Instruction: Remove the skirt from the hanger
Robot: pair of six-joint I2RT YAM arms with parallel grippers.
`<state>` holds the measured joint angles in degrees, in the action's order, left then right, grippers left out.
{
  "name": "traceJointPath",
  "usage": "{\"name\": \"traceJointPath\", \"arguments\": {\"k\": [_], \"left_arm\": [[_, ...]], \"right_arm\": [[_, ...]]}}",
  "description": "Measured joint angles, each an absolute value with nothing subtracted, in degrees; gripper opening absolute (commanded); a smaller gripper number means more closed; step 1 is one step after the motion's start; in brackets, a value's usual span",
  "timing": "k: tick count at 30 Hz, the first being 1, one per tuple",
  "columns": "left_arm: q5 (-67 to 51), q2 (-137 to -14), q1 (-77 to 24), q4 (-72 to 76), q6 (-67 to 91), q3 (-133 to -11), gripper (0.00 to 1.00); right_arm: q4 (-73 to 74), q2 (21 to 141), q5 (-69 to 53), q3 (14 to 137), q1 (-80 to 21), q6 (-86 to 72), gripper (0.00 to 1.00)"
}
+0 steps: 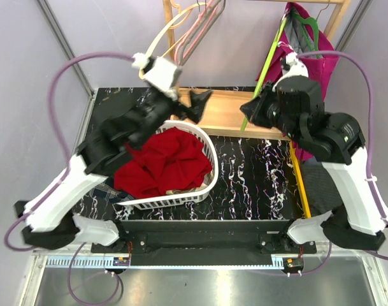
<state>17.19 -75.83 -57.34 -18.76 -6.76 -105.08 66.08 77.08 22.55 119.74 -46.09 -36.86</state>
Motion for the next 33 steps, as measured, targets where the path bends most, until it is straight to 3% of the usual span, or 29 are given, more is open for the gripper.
{"name": "traceJointPath", "arguments": {"k": [8, 14, 33], "left_arm": [[18.2, -54.4, -56.6, -15.7, -15.9, -88.0, 0.99], [18.7, -48.0, -52.8, -18.9, -15.9, -80.9, 0.99], [17.5, -44.7, -48.0, -22.0, -10.8, -73.3, 0.99]], "right_arm": [[67.4, 95.8, 9.6, 141.5, -33.1, -31.0, 0.0], [67.7, 112.6, -3.1, 157.8, -30.7, -28.4, 0.0], [62.5, 114.3, -13.9, 158.0, -22.1, -25.2, 0.0]]}}
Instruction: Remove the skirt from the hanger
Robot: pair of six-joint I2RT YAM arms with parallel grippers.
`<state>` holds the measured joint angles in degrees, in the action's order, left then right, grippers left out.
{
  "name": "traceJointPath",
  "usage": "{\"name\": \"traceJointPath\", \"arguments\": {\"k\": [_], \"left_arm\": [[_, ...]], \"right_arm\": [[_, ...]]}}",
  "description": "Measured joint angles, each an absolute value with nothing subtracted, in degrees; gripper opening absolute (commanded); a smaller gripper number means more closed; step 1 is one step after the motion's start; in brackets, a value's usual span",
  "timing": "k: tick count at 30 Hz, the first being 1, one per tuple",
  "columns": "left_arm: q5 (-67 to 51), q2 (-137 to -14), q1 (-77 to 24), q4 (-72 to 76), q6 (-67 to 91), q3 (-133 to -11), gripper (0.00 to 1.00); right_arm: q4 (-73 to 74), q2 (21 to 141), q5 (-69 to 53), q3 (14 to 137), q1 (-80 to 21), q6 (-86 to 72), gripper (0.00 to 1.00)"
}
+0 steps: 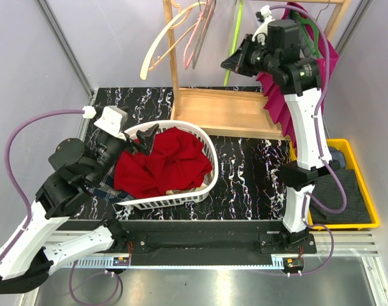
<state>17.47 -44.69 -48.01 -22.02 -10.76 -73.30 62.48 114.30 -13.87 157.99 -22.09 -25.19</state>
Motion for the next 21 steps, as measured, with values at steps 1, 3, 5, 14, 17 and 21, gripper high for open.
{"name": "traceJointPath", "arguments": {"k": [1, 3, 5, 14, 17, 21], "left_arm": [[17.4, -44.6, -47.9, -22.0, -10.5, -73.3, 0.99], [17.1, -44.2, -47.5, -22.0, -10.0, -73.3, 0.99], [16.8, -43.9, -47.2, -22.0, -9.5, -73.3, 0.98], [15.4, -44.0, -46.3, -22.0, -7.8, -73.3, 0.98], [14.9, -44.1, -46.0, -22.0, -7.4, -73.3, 0.98], [14.1, -44.4, -45.7, -21.7, -6.9, -73.3, 0.98]], "right_arm": [[62.2, 114.3, -14.9, 158.0, -21.2, -25.5, 0.0], [62.3, 114.3, -17.6, 157.9, -19.6, -25.8, 0.0], [62.0, 114.3, -19.7, 157.7, -18.7, -25.8, 0.0], [56.3, 112.3, -23.1, 147.1, -17.7, -25.6, 0.0], [52.8, 109.4, -23.1, 139.7, -17.2, -25.4, 0.0], [49.2, 104.9, -23.0, 132.7, -16.7, -25.5, 0.0]]}}
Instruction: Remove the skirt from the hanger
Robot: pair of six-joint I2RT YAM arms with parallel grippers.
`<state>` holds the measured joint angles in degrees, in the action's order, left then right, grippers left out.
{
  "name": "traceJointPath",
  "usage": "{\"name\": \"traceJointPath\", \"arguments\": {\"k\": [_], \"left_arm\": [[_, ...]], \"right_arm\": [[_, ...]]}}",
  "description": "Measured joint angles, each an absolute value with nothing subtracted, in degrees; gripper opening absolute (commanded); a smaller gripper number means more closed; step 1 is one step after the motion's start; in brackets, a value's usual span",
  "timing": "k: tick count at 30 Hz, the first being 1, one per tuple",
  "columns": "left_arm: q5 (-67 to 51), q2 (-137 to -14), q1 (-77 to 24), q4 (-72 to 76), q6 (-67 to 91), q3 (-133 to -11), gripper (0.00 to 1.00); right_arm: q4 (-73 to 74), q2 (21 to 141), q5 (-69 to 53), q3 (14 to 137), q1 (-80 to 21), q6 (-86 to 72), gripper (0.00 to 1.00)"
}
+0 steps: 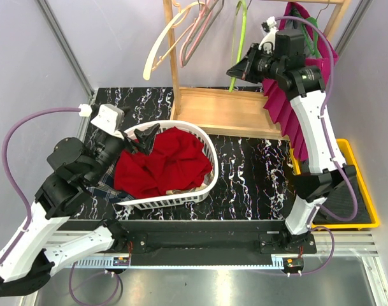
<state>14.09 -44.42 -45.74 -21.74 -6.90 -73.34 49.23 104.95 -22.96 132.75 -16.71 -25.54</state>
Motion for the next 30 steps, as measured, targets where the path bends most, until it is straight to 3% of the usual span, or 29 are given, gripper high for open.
{"name": "traceJointPath", "arguments": {"k": [6, 7, 8, 9, 10, 11, 19, 26, 30], "left_arm": [[13.3, -45.2, -45.2, -21.7, -5.9, -73.8, 0.98], [13.1, -45.2, -45.1, -21.7, -5.9, -73.9, 0.98], [13.0, -45.3, -45.0, -21.6, -5.7, -74.1, 0.98], [12.8, -45.5, -44.9, -21.6, -5.6, -74.2, 0.98], [12.6, -45.5, -44.8, -21.5, -5.5, -74.3, 0.98], [12.5, -45.5, -44.7, -21.5, -5.4, -74.5, 0.98], [11.7, -45.5, -44.2, -21.1, -4.5, -75.4, 0.98], [10.9, -46.2, -43.9, -21.1, -4.1, -75.4, 0.99], [10.7, -46.6, -43.6, -21.0, -3.8, -75.4, 0.99]], "right_arm": [[47.3, 100.7, -22.1, 128.5, -16.3, -26.7, 0.01], [46.7, 100.2, -22.1, 127.5, -16.2, -26.8, 0.27], [46.1, 99.8, -22.1, 126.6, -16.2, -26.9, 0.43], [45.4, 99.4, -22.0, 125.4, -16.2, -27.1, 0.66], [45.3, 98.8, -21.9, 124.1, -16.1, -27.6, 0.96], [44.6, 98.2, -21.4, 122.7, -16.1, -28.1, 0.99], [41.5, 91.7, -17.4, 117.2, -15.6, -27.7, 1.0], [47.4, 88.3, -13.7, 122.9, -15.6, -26.6, 1.0], [52.3, 81.2, -4.5, 125.1, -15.7, -24.0, 1.0]]}}
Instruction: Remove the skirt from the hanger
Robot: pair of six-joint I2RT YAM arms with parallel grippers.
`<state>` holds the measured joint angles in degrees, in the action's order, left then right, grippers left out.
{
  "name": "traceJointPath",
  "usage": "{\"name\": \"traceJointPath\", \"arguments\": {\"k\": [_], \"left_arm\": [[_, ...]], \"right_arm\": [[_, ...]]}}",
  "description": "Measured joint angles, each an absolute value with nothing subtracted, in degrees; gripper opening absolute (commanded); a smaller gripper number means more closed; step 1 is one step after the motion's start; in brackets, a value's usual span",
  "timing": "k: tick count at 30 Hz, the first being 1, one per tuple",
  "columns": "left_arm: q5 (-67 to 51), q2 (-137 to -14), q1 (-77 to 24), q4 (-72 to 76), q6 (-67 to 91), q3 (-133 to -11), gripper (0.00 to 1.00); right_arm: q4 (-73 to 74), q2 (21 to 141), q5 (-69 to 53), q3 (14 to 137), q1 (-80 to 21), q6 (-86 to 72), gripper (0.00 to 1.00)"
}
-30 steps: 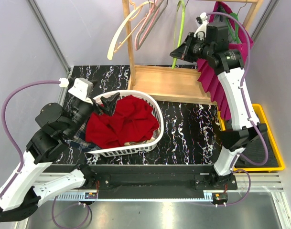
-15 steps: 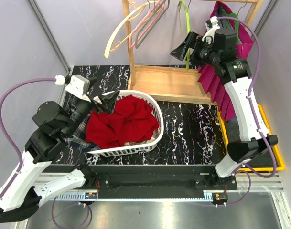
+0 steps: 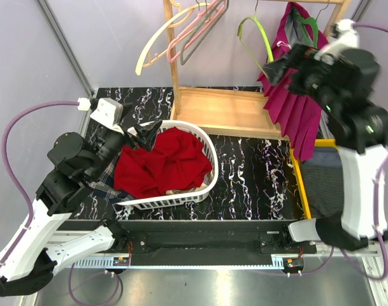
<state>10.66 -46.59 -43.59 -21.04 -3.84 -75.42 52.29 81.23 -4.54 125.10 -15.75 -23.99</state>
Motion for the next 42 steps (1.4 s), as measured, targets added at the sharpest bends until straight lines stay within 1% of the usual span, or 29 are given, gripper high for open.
{"name": "traceJointPath", "arguments": {"k": [1, 4, 8, 10, 12, 13, 14, 15, 17, 19, 23, 26, 30, 34, 37, 40, 42], "left_arm": [[10.5, -46.6, -43.5, -21.0, -3.7, -75.4, 0.99], [10.1, -46.9, -43.3, -21.0, -3.1, -75.4, 0.99], [9.3, -47.0, -42.8, -21.0, -2.6, -75.4, 0.99], [9.1, -47.0, -42.6, -21.0, -2.5, -75.4, 0.99], [8.9, -47.0, -42.5, -21.0, -2.4, -75.4, 0.99], [8.8, -47.0, -42.5, -21.0, -2.3, -75.4, 0.99], [8.8, -47.0, -42.5, -21.1, -2.1, -75.4, 0.99], [8.7, -46.9, -42.5, -21.0, -1.9, -75.4, 0.99], [8.6, -46.6, -42.4, -21.0, -1.7, -75.0, 0.99], [8.4, -46.0, -42.3, -21.1, -1.5, -73.9, 0.99], [7.5, -43.3, -42.2, -21.2, -1.4, -68.8, 0.99], [6.7, -40.4, -42.2, -21.9, -1.5, -62.5, 0.99], [6.4, -39.8, -42.2, -24.1, -1.5, -58.0, 0.99], [6.4, -40.3, -42.2, -24.2, -1.7, -57.5, 0.99], [6.4, -40.2, -42.0, -23.4, -1.9, -57.5, 0.99], [6.5, -40.1, -42.0, -22.9, -2.0, -57.5, 0.99], [6.7, -40.1, -41.8, -22.7, -2.1, -57.5, 0.99]], "right_arm": [[53.0, 79.4, -1.9, 125.1, -15.8, -23.4, 1.0], [52.8, 73.0, 10.9, 123.1, -16.0, -20.9, 1.0], [46.4, 65.3, 28.6, 113.0, -15.9, -15.5, 1.0], [42.2, 64.6, 33.0, 108.4, -15.5, -12.3, 1.0], [39.6, 67.4, 35.1, 107.2, -14.0, -9.3, 0.98], [38.3, 69.8, 35.4, 107.8, -13.0, -8.1, 0.97], [37.2, 72.5, 35.4, 109.1, -12.0, -7.2, 0.93], [36.1, 75.4, 35.3, 110.7, -10.9, -6.4, 0.91], [35.2, 82.6, 34.2, 115.0, -8.7, -6.2, 0.87], [35.7, 88.4, 32.2, 119.3, -6.6, -7.2, 0.86], [36.5, 96.5, 28.6, 128.1, -2.7, -10.0, 0.83], [36.7, 98.7, 26.1, 131.8, -0.6, -12.4, 0.8], [36.6, 99.0, 22.6, 133.6, 1.1, -15.0, 0.76], [36.8, 99.7, 18.4, 133.7, 1.7, -17.0, 0.69], [37.6, 101.1, 15.6, 133.7, 1.7, -18.1, 0.66], [38.4, 102.8, 13.4, 133.7, 1.7, -18.9, 0.66], [39.1, 103.9, 12.3, 133.7, 1.7, -19.3, 0.63]]}}
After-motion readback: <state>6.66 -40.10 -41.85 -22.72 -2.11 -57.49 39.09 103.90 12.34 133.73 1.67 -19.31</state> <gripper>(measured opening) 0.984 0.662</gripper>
